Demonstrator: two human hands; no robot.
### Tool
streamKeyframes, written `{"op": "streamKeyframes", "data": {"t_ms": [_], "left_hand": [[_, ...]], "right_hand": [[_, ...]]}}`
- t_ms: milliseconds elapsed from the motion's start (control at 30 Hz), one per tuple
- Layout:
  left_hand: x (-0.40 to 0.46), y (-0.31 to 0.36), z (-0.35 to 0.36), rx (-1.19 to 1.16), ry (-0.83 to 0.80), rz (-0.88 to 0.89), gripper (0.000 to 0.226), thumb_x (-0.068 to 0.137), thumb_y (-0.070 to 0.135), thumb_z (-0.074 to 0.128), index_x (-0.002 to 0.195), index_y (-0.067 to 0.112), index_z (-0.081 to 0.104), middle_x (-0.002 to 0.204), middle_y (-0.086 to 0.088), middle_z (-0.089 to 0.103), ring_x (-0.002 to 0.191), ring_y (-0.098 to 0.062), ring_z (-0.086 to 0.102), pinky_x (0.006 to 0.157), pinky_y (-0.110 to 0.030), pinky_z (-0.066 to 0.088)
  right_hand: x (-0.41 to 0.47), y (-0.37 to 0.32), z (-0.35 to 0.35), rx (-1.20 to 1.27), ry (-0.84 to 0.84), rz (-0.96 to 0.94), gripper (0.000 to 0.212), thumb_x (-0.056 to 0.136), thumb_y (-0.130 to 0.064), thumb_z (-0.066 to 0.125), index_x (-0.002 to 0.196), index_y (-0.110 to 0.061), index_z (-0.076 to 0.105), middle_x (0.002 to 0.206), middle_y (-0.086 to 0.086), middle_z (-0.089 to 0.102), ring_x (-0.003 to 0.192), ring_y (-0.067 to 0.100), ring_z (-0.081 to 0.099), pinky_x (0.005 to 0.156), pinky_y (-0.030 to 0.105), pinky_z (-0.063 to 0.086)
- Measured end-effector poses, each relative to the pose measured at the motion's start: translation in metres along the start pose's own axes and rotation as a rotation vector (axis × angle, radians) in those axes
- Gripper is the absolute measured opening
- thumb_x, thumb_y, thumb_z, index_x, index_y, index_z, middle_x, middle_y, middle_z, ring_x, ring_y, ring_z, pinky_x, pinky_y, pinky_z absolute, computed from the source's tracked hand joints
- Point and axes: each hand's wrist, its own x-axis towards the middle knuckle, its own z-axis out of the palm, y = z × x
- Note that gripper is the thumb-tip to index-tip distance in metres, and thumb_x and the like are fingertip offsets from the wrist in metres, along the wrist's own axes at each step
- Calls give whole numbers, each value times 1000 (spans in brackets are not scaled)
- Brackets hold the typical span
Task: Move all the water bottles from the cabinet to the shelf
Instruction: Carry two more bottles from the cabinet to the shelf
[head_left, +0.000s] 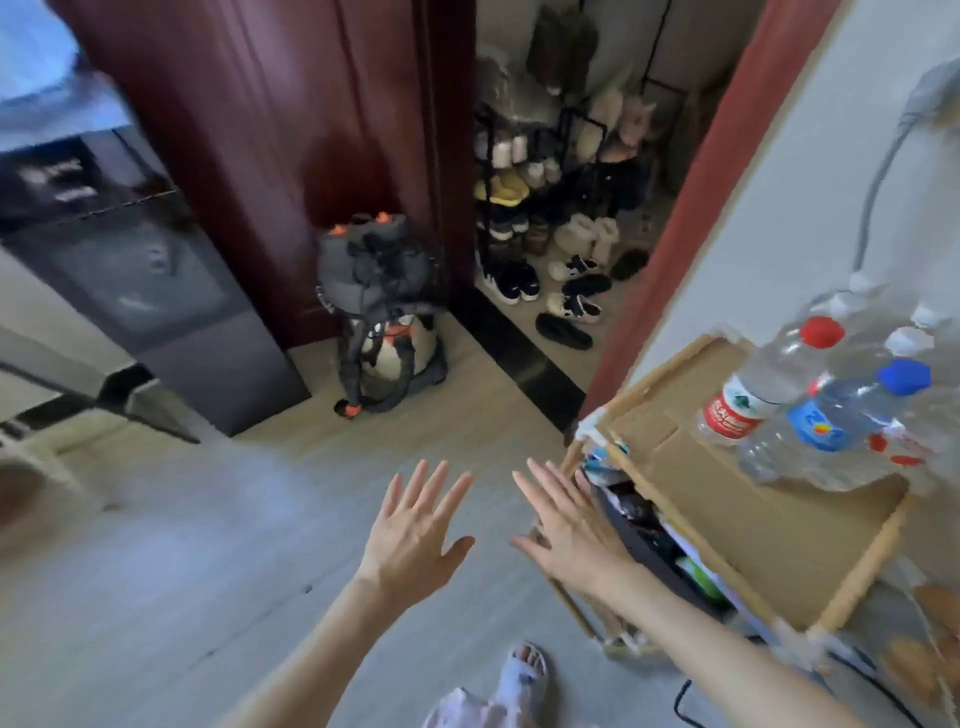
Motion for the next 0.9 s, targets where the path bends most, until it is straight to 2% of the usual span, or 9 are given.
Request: {"op": "streamKeyframes", "data": {"t_ms": [67,133,200,267,300,533,700,800,900], "left_hand": [[-53,-47,-8,-13,45,-156,64,78,55,39,133,22,38,133,-9,51,124,-33,45,95,-51,41],[-117,-93,-13,-49,103,-312,63,80,54,34,134,21,37,135,-10,49,125,-34,43,96,-52,40],[-189,-136,-18,-65,138,-479,62,81,53,34,133,20,38,135,-11,48,125,-35,42,96,-53,39],[-262,-175,-20,-45,161,-656,62,80,53,34,132,20,40,134,-11,50,124,-35,43,94,-52,40],[-297,-192,-21,-43,171,-753,62,79,54,34,131,21,41,133,-12,51,123,-36,44,94,-52,41],[-497,-254,-33,-118,392,-1288,62,79,53,37,131,21,40,133,-13,50,124,-36,43,96,-55,36],[-595,-282,-23,-148,504,-1581,63,79,55,36,134,24,36,138,-8,46,129,-31,38,102,-50,31],[-647,-305,-8,-187,496,-1710,63,78,55,36,133,25,36,137,-10,46,128,-33,39,100,-52,32],[-700,-339,6,-223,473,-1849,64,77,57,34,133,24,39,139,-10,45,129,-34,37,101,-51,31]], "right_hand": [[26,-56,10,2,-77,-135,82,76,-64,19,144,-21,11,154,4,9,142,24,8,109,42,-8],[50,-120,23,16,-116,-252,75,84,-60,31,144,-24,6,154,0,3,143,20,1,110,38,-10],[69,-193,39,-8,-131,-392,71,84,-55,41,143,-22,17,152,3,21,140,23,19,111,43,3],[80,-272,54,-27,-185,-529,69,78,-56,38,136,-20,31,141,8,44,129,28,42,104,50,21],[84,-311,62,-19,-185,-589,69,76,-56,38,135,-19,34,138,9,47,126,29,45,102,51,23],[79,-562,94,161,-213,-941,68,81,-40,62,138,-15,33,146,11,35,136,31,28,110,50,14],[77,-708,127,193,-264,-1182,68,85,-44,55,141,-18,27,150,7,27,140,25,19,113,45,9],[76,-785,160,144,-364,-1280,69,86,-51,48,142,-21,22,152,5,23,141,23,15,114,44,8],[78,-861,195,113,-428,-1369,76,80,-64,33,142,-23,21,152,5,23,141,24,17,113,46,10]]}}
